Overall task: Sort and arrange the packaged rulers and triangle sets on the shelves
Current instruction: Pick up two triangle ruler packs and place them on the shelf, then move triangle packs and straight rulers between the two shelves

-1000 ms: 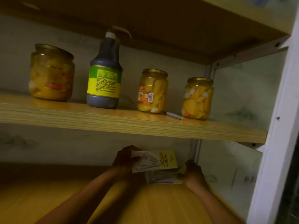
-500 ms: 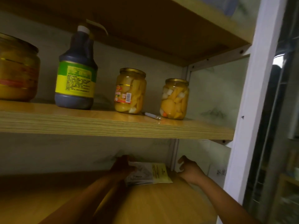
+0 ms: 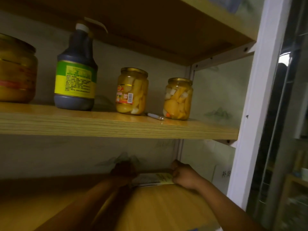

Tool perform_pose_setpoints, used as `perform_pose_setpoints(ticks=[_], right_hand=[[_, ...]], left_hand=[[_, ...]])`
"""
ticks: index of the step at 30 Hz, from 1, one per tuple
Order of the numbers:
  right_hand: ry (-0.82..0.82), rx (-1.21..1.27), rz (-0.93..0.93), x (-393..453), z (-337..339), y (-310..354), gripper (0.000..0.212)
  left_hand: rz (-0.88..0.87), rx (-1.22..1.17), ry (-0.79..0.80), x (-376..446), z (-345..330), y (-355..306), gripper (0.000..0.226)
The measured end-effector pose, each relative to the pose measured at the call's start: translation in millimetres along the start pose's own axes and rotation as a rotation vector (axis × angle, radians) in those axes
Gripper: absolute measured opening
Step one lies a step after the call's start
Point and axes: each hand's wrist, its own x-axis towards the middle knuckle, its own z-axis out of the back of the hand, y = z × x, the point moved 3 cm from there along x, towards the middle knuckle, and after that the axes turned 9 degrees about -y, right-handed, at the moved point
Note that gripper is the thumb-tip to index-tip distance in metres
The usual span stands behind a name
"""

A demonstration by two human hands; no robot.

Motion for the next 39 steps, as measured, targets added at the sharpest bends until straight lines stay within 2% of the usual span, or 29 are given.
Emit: perform_pose_setpoints(ticks=[3,6,9,13,16,20,23,28,32,39], right_hand=[[0.023,-0.021,0.043,-9,6,12,0.050],[0.066,-0.025,0.060,-19,13,25,0.056],[0.137,-0.001,0.076,-33,15,42,0.063],[0.232,0.046,0.135,-58,17,73,0.060],[0.229,0.073,0.196,-77,17,101,0.056],[0.215,0.119,0.281,-102,16,146,0.054],[0.255,0.113,0.331,-123,17,184,0.056],[0.254,0.133,0.415,-151,14,253,0.060],[0.241,0.133,0.480,-181,0,316,0.060],[0.269,0.136,0.520,-248,-42,448,0.061]], left_hand=[[-0.011,0.008,0.081,-19,27,4,0.048],[0.059,-0.067,0.115,-43,60,15,0.031],[0.127,-0.118,0.108,-77,100,23,0.011],[0.214,-0.210,0.092,-131,153,16,0.013],[0.201,-0.081,0.024,-175,183,21,0.010],[0.263,0.080,0.062,-223,212,37,0.051],[0.297,0.136,0.011,-259,242,45,0.060],[0.352,0.269,-0.074,-322,298,77,0.063],[0.416,0.258,-0.099,-378,344,115,0.064],[0.472,0.162,-0.098,-498,433,205,0.039]])
